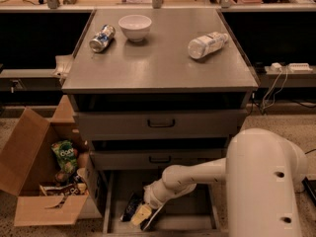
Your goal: Pick blue chip bag from bottom drawer and place on counter
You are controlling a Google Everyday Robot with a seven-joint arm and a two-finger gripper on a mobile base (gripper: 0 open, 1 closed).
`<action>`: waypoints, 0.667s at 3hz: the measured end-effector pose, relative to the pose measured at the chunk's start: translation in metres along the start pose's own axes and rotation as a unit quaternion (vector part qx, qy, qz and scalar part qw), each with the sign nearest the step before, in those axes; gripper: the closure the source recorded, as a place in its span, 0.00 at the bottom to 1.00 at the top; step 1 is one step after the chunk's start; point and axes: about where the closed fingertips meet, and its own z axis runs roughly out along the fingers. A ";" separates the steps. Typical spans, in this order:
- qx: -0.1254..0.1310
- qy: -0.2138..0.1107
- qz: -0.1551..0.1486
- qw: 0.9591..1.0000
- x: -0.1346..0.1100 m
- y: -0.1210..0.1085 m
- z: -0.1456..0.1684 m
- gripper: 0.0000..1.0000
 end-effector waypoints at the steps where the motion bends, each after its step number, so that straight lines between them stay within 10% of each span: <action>1: 0.015 -0.005 0.021 1.000 0.025 -0.020 0.027 0.00; 2: 0.028 -0.007 0.045 0.999 0.049 -0.034 0.048 0.00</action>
Offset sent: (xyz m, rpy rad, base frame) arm 0.0128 -0.0286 -0.1129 -0.0263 0.0199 -0.1745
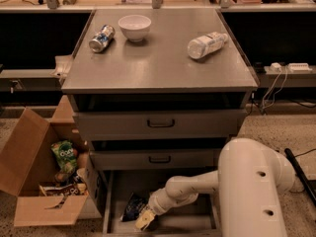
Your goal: Pick blue chip bag from bottom drawer and place on counter
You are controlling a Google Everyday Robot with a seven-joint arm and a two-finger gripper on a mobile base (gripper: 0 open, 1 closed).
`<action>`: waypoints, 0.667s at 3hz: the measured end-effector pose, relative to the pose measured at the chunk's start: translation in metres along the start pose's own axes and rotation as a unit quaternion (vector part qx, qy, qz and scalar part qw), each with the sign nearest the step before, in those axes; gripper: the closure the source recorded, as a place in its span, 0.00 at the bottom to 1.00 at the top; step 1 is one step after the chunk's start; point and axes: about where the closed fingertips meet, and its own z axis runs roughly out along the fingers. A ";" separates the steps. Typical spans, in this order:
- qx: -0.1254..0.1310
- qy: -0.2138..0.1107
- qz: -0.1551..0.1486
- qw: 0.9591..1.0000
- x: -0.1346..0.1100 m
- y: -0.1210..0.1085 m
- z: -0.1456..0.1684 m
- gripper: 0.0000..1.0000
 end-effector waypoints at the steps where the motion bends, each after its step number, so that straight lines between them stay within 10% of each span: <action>1: 0.024 0.000 0.015 1.000 0.009 -0.015 0.005 0.00; 2: 0.042 -0.005 0.026 0.999 0.007 -0.027 0.005 0.00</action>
Offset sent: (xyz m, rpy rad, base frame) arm 0.0379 -0.0182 -0.0175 -0.0460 -0.0536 -0.1394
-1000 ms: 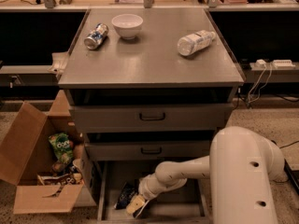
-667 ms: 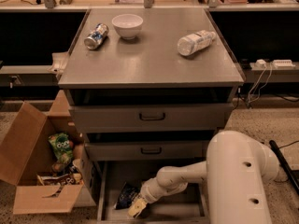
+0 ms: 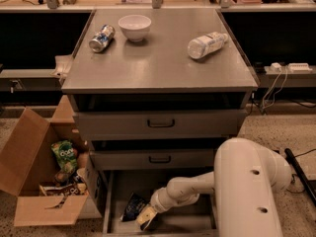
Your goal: Pick blue chip bag from bottom drawer and place on counter
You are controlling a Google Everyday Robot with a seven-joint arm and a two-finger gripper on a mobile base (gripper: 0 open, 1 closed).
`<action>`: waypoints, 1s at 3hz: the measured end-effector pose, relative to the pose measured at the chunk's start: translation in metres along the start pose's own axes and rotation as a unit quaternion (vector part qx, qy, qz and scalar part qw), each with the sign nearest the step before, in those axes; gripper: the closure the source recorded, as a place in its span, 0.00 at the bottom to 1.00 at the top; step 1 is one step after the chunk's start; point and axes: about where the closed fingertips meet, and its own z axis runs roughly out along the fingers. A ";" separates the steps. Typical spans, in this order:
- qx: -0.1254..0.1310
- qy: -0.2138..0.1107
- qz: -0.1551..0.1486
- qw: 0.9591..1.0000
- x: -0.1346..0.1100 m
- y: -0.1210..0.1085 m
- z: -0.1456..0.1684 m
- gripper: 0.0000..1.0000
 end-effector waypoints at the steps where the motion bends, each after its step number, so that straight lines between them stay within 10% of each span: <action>1: 0.009 0.000 0.008 1.000 -0.005 -0.007 0.004 0.00; 3: -0.018 0.026 0.033 0.999 0.008 -0.016 0.036 0.00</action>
Offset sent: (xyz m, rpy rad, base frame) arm 0.0191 0.0026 -0.0027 -0.0177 -0.0101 -0.0453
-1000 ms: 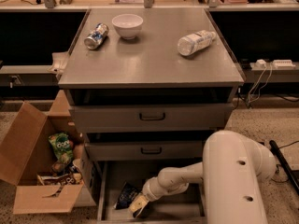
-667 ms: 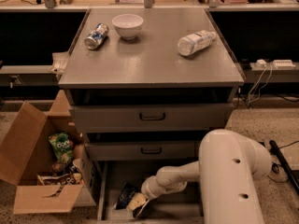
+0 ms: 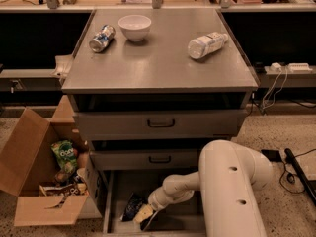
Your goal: Pick blue chip bag from bottom drawer and place on counter
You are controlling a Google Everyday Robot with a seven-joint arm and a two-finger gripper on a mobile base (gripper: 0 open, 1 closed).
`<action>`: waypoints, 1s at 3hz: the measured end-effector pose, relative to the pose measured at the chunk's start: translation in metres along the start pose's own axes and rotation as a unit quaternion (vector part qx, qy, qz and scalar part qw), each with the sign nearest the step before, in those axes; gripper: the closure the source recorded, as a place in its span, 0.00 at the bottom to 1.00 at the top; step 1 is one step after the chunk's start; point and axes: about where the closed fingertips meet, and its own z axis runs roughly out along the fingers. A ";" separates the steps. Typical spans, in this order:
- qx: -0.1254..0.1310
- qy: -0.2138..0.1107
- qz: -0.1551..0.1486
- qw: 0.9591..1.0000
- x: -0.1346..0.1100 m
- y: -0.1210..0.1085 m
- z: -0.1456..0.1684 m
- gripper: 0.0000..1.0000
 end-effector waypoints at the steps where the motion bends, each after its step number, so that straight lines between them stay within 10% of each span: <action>1: 0.000 0.000 0.000 1.000 0.000 0.000 0.000 0.00; 3: -0.010 -0.009 0.010 1.000 0.007 -0.020 0.021 0.49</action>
Offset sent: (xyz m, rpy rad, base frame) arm 0.0185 -0.0082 -0.0344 0.0319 0.0075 -0.0203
